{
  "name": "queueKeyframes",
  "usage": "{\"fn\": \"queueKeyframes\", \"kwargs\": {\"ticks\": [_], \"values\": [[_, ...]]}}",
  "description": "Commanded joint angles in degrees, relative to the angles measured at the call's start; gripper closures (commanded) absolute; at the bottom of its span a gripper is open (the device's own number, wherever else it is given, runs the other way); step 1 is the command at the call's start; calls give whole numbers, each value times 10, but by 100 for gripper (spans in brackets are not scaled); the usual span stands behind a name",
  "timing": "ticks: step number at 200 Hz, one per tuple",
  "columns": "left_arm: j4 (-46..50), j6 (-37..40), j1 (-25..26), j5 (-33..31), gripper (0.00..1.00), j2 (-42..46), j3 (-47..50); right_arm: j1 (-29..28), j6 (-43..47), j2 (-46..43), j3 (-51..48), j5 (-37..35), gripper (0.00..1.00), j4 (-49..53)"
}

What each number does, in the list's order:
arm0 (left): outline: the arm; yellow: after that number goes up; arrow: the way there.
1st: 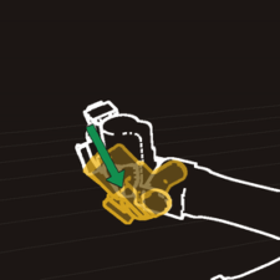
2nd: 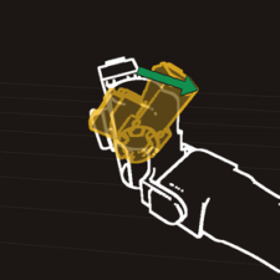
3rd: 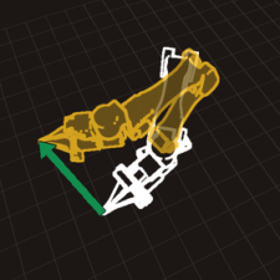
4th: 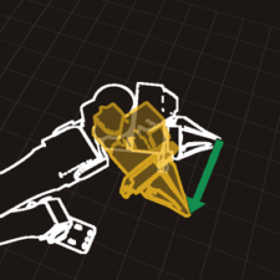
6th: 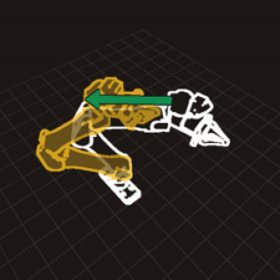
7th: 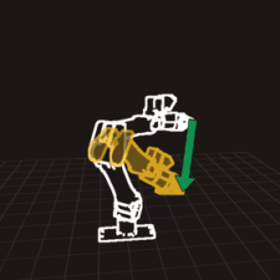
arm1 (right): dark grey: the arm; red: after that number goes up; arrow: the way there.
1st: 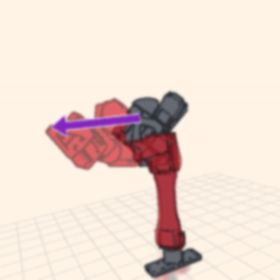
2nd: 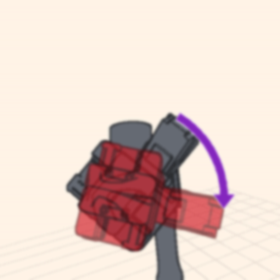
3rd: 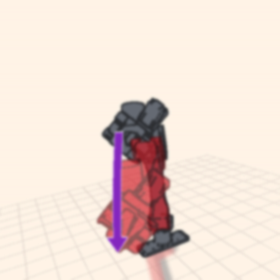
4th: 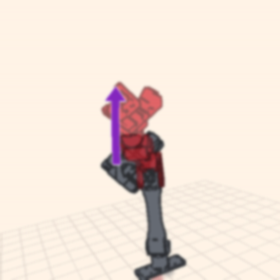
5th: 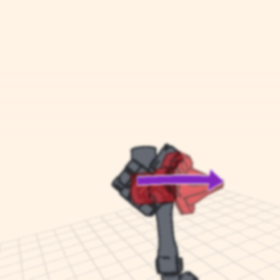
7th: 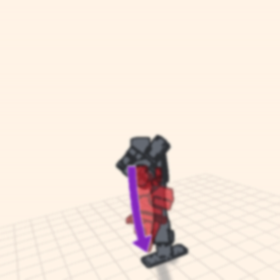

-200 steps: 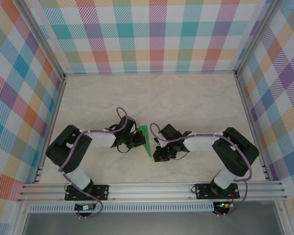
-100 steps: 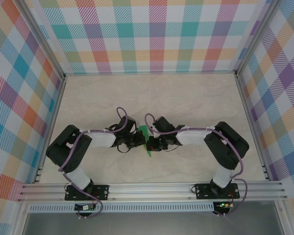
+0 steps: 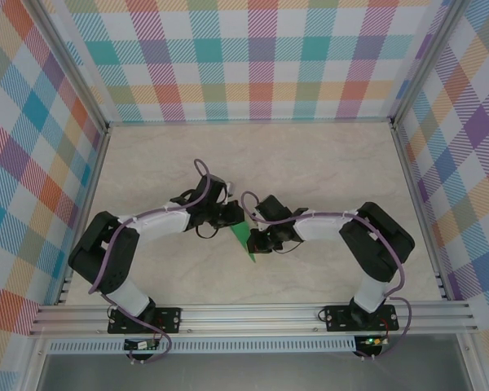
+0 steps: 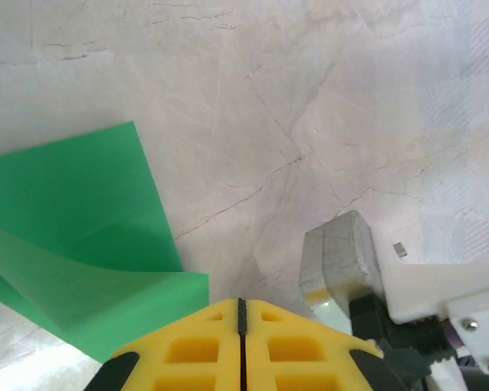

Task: Fold a paper plane with a square sheet of paper (pick it up from the middle)
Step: Fold the wing for the fifth time at the center of the table.

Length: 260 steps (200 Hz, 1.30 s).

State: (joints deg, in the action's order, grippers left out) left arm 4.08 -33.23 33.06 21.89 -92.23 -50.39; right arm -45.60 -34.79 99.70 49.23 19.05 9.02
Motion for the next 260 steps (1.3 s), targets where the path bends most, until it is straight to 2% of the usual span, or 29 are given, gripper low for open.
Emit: {"fn": "queueKeyframes", "kwargs": {"ticks": [1, 54, 158, 220, 260], "values": [[7, 36, -11, 17, 92, 9, 20, 8, 35, -6, -15, -4, 92, 82], [-55, 57, -11, 58, 92, 12, 62, 18, 63, -21, -14, 16, 92, 113], [-81, 54, -11, 10, 93, -67, 47, 23, 62, -7, -4, 27, 91, 116], [-76, 62, -11, -3, 93, -85, 46, 24, 65, -7, -7, 29, 91, 120], [-44, 79, -12, -41, 94, -84, 45, 26, 70, -5, -12, 27, 91, 127]]}}
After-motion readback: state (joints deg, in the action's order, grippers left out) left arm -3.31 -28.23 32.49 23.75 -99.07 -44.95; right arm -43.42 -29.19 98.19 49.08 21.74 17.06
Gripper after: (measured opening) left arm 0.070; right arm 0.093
